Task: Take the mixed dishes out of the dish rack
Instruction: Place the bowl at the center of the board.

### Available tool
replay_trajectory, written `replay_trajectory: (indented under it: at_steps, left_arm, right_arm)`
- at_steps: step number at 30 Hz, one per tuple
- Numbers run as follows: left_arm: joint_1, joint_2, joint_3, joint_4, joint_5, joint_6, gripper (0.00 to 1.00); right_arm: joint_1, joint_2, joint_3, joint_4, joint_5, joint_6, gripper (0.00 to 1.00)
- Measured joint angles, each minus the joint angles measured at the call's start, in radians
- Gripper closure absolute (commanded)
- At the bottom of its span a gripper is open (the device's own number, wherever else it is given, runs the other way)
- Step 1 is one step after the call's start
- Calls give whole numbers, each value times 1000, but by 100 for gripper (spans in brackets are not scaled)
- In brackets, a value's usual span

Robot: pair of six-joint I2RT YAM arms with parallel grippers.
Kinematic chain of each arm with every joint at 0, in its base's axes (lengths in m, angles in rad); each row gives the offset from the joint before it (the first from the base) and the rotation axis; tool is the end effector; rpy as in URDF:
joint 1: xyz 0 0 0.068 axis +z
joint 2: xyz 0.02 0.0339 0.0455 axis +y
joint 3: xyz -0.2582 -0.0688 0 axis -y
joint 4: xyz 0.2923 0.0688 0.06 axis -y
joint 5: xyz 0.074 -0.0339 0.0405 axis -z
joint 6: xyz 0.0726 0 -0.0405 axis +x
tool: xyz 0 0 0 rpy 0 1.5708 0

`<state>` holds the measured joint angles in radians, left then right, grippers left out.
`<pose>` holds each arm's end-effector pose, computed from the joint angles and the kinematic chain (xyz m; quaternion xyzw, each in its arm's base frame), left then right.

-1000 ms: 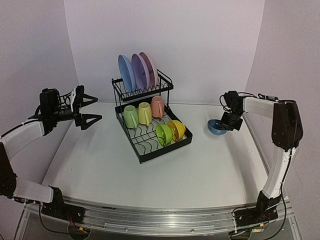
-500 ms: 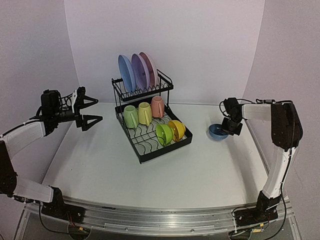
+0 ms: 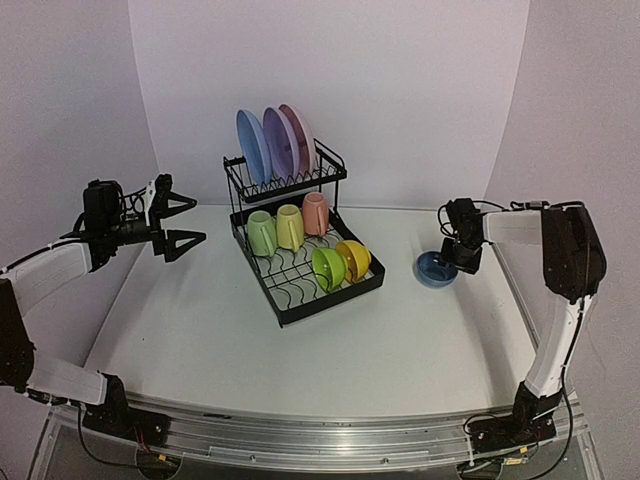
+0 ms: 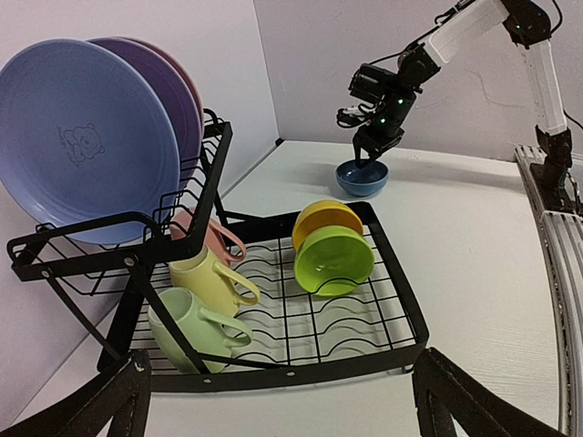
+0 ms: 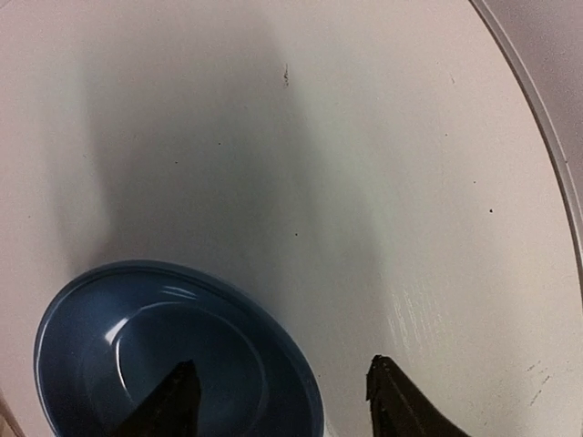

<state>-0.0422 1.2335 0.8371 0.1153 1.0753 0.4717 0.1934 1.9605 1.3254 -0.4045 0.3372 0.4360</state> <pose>0.3286 -0.0778 0.2695 0.4722 0.5857 -0.2899 0.5916 0.4572 0.0651 0.1044 0.1588 0.9389 -0.0739 0.2962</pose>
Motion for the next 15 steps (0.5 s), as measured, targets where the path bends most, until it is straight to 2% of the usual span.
replay_trajectory:
  at_steps: [1,5,7,11,15]
  left_arm:
    - [0,0,0,0,-2,0,0]
    - [0,0,0,-1,-4,2,0]
    - [0,0,0,-1,-4,2,0]
    - [0,0,0,0,-5,1,0]
    - [0,0,0,3,-5,0,1]
  right_arm:
    - [1,-10,0,-3,-2,-8,16]
    - [24,-76,31,-55,12,-51,14]
    - [74,-86,120,-120,56,-86,17]
    - [231,-86,320,-229,117,-112,28]
    - [401,-73,478,-308,125,-88,31]
